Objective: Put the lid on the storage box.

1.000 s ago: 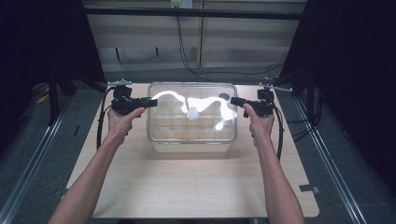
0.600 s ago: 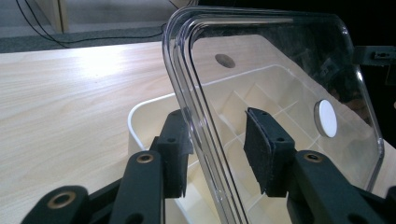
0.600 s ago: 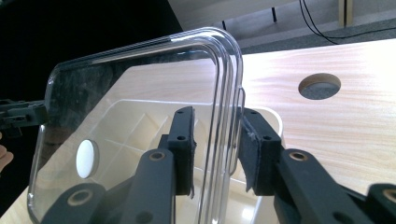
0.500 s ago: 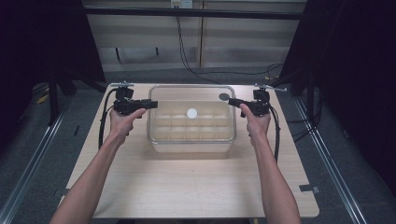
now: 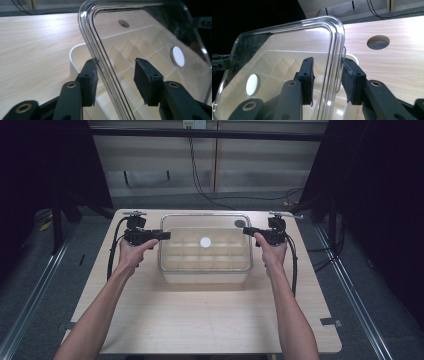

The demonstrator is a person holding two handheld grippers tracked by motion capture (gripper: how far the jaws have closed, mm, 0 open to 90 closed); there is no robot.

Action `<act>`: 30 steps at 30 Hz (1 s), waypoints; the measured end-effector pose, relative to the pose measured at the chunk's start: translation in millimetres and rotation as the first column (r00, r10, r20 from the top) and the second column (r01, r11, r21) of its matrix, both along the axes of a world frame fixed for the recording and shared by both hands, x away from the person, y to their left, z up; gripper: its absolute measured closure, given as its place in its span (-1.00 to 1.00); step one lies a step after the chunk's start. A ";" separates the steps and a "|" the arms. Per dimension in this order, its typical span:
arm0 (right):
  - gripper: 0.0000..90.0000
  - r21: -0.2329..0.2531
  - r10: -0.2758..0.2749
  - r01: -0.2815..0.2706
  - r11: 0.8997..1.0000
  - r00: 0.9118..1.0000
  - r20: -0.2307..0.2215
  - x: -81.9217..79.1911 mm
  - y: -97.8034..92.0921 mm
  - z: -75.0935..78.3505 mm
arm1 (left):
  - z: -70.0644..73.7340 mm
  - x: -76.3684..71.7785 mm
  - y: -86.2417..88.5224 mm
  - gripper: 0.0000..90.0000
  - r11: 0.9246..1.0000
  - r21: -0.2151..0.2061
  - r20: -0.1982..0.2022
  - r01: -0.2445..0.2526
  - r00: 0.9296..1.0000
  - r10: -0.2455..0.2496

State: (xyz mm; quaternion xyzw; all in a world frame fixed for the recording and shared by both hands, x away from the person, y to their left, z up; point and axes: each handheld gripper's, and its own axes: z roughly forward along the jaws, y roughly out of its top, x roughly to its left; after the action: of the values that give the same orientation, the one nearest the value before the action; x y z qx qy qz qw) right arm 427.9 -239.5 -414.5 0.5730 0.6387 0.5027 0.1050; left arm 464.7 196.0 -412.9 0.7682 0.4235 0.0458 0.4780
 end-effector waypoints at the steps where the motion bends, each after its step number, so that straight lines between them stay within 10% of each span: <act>1: 0.42 0.002 -0.001 0.001 1.000 1.000 0.000 0.1 -0.1 -0.7 | -0.8 0.3 -0.4 0.16 1.000 -0.006 -0.003 -0.003 1.000 0.003; 30: 0.29 -0.030 -0.037 0.035 0.999 0.997 -0.072 9.7 5.3 -25.5 | -26.8 3.9 1.3 0.11 1.000 0.011 -0.062 -0.014 0.998 0.014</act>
State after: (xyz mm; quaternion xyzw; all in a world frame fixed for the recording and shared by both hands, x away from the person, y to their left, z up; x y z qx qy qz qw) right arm 437.6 -234.2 -440.1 0.6007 0.6387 0.4704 0.0993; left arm 468.7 197.2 -439.7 0.7688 0.4432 0.0275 0.4601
